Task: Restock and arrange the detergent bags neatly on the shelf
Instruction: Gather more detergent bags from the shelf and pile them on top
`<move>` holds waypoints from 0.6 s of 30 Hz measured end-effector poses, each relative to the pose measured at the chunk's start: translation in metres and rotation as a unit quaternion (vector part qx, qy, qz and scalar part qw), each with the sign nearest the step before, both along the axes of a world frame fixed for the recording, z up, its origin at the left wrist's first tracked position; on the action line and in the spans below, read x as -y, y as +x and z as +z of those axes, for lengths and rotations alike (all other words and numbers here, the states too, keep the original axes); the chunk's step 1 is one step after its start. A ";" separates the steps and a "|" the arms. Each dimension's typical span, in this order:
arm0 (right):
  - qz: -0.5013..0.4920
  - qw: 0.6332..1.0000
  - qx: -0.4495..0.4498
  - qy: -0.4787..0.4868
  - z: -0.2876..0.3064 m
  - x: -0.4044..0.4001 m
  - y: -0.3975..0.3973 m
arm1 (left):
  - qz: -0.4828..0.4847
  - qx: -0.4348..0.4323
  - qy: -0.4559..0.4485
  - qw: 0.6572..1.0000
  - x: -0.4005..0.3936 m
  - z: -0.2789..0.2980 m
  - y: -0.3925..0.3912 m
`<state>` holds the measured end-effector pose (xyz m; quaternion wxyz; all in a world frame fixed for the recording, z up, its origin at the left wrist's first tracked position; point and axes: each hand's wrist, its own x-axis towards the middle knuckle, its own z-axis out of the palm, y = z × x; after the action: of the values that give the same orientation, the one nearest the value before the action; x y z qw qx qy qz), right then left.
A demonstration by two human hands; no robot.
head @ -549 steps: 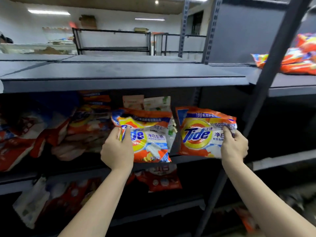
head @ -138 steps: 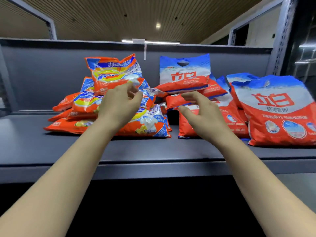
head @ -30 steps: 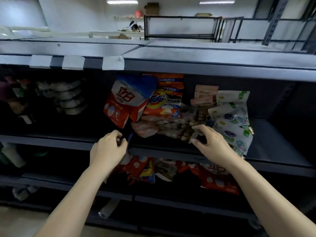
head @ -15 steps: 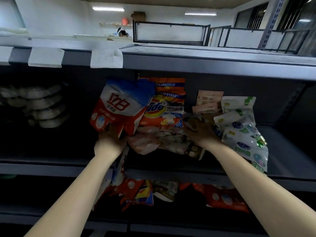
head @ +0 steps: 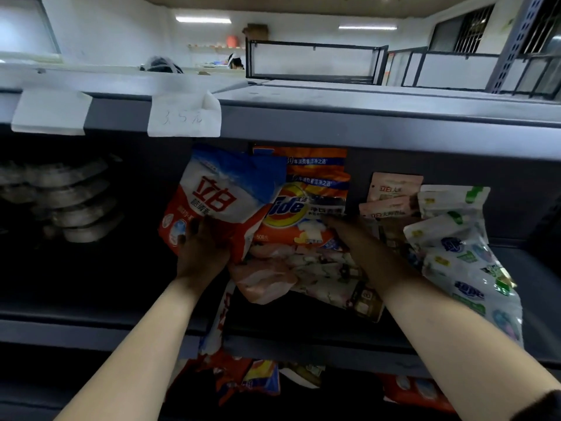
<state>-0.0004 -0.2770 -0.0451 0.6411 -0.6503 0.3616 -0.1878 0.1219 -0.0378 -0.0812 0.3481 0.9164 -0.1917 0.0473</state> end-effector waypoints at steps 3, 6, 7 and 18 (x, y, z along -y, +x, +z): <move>0.044 0.999 0.013 0.024 -0.001 -0.001 0.000 | 0.026 0.021 0.022 0.999 0.002 0.000 0.003; 0.033 0.999 0.007 0.005 0.004 -0.009 0.001 | 0.047 0.042 0.031 0.998 0.002 -0.002 0.009; 0.024 1.000 -0.003 -0.011 0.006 -0.012 -0.002 | 0.047 0.051 0.020 0.997 0.001 -0.003 0.010; -0.111 0.986 0.124 -0.014 0.011 -0.041 -0.050 | 0.105 0.104 -0.219 0.965 -0.039 0.052 -0.058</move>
<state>-0.0505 -0.2359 -0.0340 0.6471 -0.5866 0.3470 -0.3417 0.0638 0.0009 -0.0290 0.5112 0.8231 -0.1143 0.2194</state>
